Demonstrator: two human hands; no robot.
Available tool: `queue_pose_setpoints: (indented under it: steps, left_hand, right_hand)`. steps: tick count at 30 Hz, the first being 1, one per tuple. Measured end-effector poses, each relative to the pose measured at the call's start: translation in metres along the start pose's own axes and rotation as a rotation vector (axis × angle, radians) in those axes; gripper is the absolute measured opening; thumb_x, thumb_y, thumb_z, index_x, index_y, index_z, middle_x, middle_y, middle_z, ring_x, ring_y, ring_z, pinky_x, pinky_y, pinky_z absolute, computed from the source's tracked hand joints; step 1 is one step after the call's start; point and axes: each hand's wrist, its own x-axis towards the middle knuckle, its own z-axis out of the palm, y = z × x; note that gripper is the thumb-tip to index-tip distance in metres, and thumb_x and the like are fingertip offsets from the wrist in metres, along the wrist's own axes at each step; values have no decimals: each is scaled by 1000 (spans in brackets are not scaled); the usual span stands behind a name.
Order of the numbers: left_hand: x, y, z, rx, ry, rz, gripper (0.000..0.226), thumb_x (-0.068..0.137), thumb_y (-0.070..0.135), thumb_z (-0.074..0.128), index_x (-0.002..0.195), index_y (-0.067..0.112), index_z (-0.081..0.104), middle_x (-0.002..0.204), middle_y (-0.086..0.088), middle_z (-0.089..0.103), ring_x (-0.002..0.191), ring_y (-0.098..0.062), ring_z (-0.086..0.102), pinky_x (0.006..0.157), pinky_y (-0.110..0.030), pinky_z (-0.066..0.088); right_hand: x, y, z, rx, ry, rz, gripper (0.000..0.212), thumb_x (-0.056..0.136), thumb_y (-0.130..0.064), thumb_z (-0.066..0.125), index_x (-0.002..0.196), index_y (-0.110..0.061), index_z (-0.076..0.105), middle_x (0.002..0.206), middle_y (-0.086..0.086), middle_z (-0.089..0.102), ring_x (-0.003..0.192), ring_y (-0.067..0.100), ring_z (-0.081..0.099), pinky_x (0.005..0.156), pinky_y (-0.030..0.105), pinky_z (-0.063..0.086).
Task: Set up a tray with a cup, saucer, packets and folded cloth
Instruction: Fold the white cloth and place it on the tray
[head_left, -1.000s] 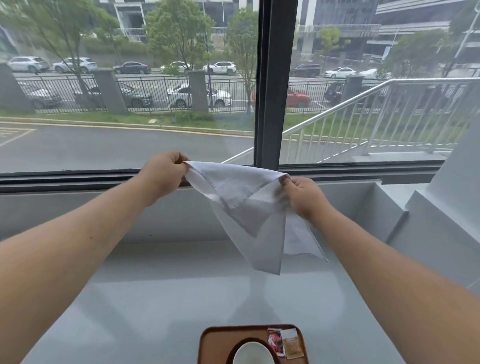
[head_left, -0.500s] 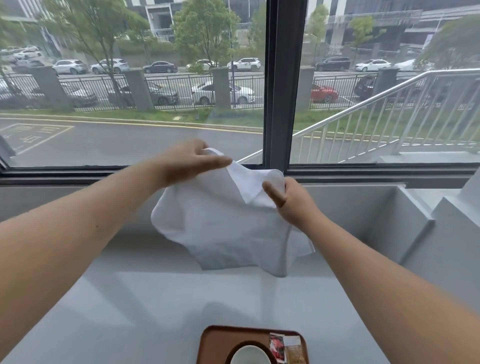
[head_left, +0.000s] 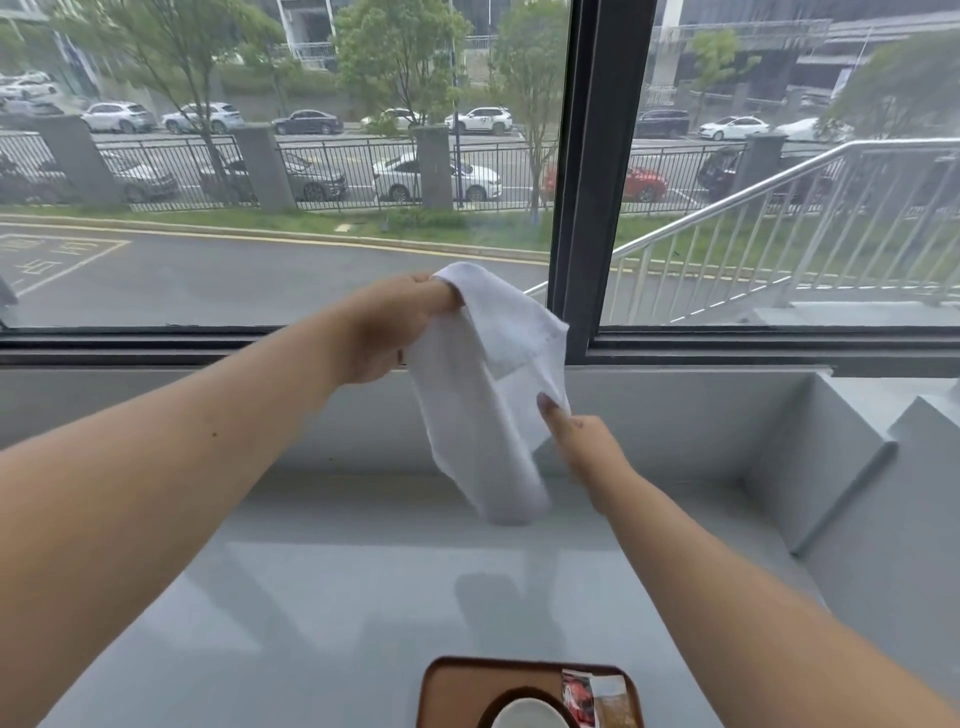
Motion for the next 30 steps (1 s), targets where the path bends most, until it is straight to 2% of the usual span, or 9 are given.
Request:
queue_pose_setpoints:
  steps: [2, 4, 7, 10, 16, 21, 23, 26, 30]
  left_hand:
    - [2, 5, 3, -88, -29, -12, 33, 90, 38, 58, 114, 24, 76, 111, -1, 80, 98, -18, 77, 79, -34, 58]
    - [2, 9, 3, -184, -59, -17, 37, 95, 41, 55, 119, 22, 76, 119, -3, 78, 109, -20, 74, 90, -40, 57]
    - [1, 16, -2, -342, -76, -1, 37, 97, 39, 54, 115, 17, 78, 117, -7, 78, 110, -25, 74, 94, -44, 58]
    - [-1, 20, -6, -464, -81, 9, 44, 98, 36, 51, 126, 10, 73, 119, -11, 75, 111, -30, 71, 98, -48, 57]
    - [1, 19, -13, -639, -99, 28, 43, 100, 35, 47, 116, 7, 75, 109, -13, 77, 100, -32, 74, 84, -45, 61]
    - [4, 9, -25, -620, -70, 13, 47, 98, 38, 49, 126, 8, 72, 116, -13, 75, 108, -33, 71, 94, -50, 58]
    - [6, 4, -34, -620, -50, 8, 52, 99, 39, 49, 134, 5, 67, 121, -14, 74, 112, -33, 70, 95, -51, 58]
    - [12, -10, -52, -494, 79, -22, 48, 104, 38, 42, 135, 10, 68, 127, -12, 73, 115, -30, 71, 97, -49, 58]
    - [18, -53, -68, -208, 354, -212, 36, 107, 40, 45, 109, 20, 76, 108, -1, 80, 82, -14, 77, 76, -35, 61]
  right_hand:
    - [-5, 0, 10, 1, -128, 78, 78, 85, -79, 53, 93, -3, 70, 90, 14, 75, 74, 27, 65, 64, 32, 45]
    - [-6, 0, 18, -69, -227, 104, 55, 91, -64, 56, 97, -12, 72, 98, 13, 76, 75, 24, 65, 67, 32, 47]
    - [-5, -7, 22, -100, -307, 52, 17, 87, -41, 62, 89, -25, 69, 88, 1, 73, 73, 19, 64, 69, 32, 53]
    - [-6, -7, 26, -56, -384, 11, 19, 65, -41, 72, 81, -31, 72, 70, -11, 71, 61, 11, 65, 60, 28, 52]
    - [-19, -1, 43, -553, -553, -257, 23, 55, -21, 66, 67, -42, 65, 64, -29, 58, 57, 8, 44, 50, 17, 44]
    - [-20, -20, 54, 516, -450, 126, 18, 104, -20, 51, 94, -18, 66, 87, 4, 73, 71, 23, 71, 63, 36, 60]
    - [-12, -27, 49, 654, -433, 136, 24, 106, -16, 48, 94, -10, 67, 75, 8, 75, 64, 23, 73, 55, 32, 59]
    - [1, -34, 33, 793, -398, 92, 22, 101, -14, 52, 103, -4, 71, 88, 13, 77, 90, 32, 70, 82, 42, 57]
    - [16, -35, -9, 815, -365, 39, 30, 96, -26, 60, 115, -8, 76, 113, 17, 76, 101, 34, 72, 80, 42, 59]
